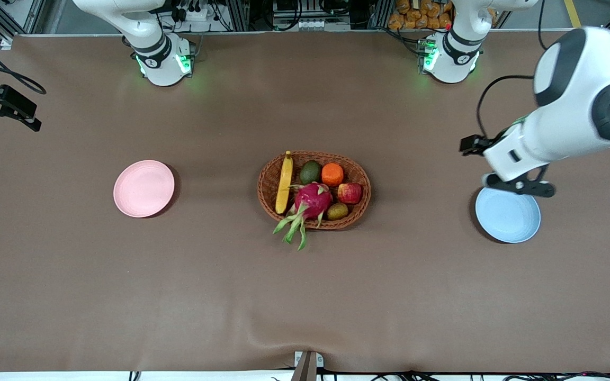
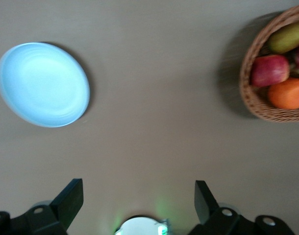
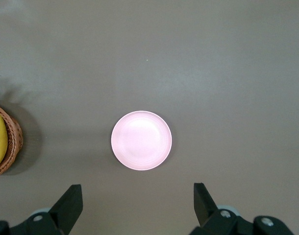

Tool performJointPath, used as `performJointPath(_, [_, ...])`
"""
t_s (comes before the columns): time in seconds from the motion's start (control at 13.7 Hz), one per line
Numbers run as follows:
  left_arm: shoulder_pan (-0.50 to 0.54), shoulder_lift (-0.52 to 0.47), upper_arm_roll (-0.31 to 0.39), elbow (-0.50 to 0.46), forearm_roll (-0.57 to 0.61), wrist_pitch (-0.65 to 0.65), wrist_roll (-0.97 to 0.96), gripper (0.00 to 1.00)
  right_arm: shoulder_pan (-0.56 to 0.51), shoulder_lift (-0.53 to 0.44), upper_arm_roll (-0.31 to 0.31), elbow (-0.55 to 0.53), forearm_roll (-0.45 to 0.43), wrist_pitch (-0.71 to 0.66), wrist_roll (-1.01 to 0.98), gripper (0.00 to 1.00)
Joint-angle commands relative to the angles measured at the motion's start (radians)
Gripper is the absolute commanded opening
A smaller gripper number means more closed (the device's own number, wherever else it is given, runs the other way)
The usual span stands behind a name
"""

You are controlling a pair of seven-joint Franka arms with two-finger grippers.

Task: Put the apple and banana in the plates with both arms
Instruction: 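Move the left gripper over the fruit basket toward the red apple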

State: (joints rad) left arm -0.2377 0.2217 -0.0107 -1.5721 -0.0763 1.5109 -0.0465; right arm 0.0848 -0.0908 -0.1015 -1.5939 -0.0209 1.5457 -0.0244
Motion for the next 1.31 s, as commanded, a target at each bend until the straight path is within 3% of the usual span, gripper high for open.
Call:
performJointPath(0.0, [-0.06,0.074,0.0,0.029,-0.056,0.046,-0.123,1.0,0.0,-0.012,0.0,0.003,-0.004,-0.01,-0.006,1.0])
performJointPath(0.51, [-0.241,0.241,0.0,0.03,-0.102,0.268,-0.361,1.0,0.0,-0.01,0.0,0.003,-0.004,-0.009,-0.006,1.0])
performJointPath(0.95, [-0.294,0.364,0.0,0.032,-0.111,0.46,-0.418,1.0,0.0,-0.01,0.0,0.002,-0.002,-0.01,-0.005,1.0])
performJointPath(1.24, [-0.331,0.406,0.0,0.032,-0.154,0.5,-0.473,1.0,-0.004,-0.01,0.0,0.002,-0.002,-0.012,-0.006,1.0])
